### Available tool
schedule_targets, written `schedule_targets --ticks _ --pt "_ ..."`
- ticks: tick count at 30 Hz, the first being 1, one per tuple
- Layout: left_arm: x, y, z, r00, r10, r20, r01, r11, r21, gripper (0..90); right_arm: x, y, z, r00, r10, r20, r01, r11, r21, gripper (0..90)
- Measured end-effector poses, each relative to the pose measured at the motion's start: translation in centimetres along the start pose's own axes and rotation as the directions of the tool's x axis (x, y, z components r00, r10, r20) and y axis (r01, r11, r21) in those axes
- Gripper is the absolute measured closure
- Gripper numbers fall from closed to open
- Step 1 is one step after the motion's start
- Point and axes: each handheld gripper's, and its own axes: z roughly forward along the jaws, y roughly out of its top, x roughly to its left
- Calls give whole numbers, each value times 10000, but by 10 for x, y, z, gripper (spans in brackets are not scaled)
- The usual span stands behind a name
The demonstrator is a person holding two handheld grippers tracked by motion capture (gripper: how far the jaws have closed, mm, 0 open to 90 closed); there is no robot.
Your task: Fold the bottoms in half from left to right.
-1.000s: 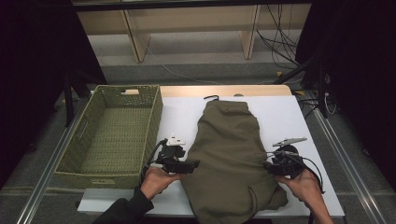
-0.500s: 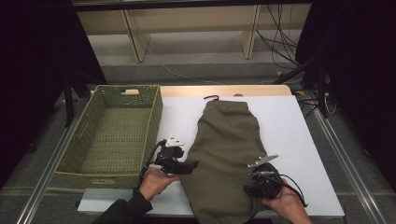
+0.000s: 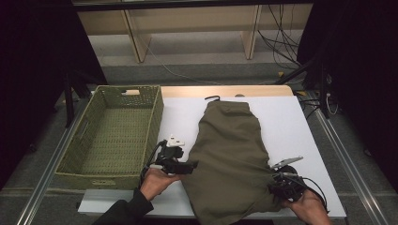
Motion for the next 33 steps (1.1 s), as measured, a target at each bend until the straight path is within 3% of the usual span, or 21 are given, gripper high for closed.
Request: schedule_targets --ticks 4,6,9,11,19,23,27,31,33 --pt "1 2 1 9999 -26 -105 25 10000 -23 300 -7 4 -6 9990 329 -301 -351 9966 -749 605" --pt "2 3 3 9999 -62 -159 62 10000 -20 300 -13 9 -11 9984 479 -291 -516 9885 -1421 511" --pt "4 5 6 9996 -132 -245 132 9999 11 301 -24 20 -16 9970 735 -232 -769 9691 -2343 472" --pt "6 8 9 9993 -237 -277 239 9997 53 301 -33 30 -13 9953 936 -229 -963 9619 -2558 471" --pt "12 15 25 9979 -462 -460 471 9987 182 306 -52 77 25 9965 839 66 -806 9742 -2108 464" --pt "13 17 32 9976 -512 -472 526 9982 281 307 -57 93 37 9961 875 122 -831 9749 -2067 464" --pt "16 17 40 9969 -618 -487 641 9968 469 334 -61 102 48 9950 996 96 -962 9788 -1806 483" --pt "17 15 51 9965 -737 -395 770 9930 896 380 -67 103 57 9929 1189 53 -1171 9843 -1324 567" --pt "17 13 56 9973 -674 -282 703 9904 1186 426 -69 101 59 9909 1332 -197 -1345 9847 -1110 610"
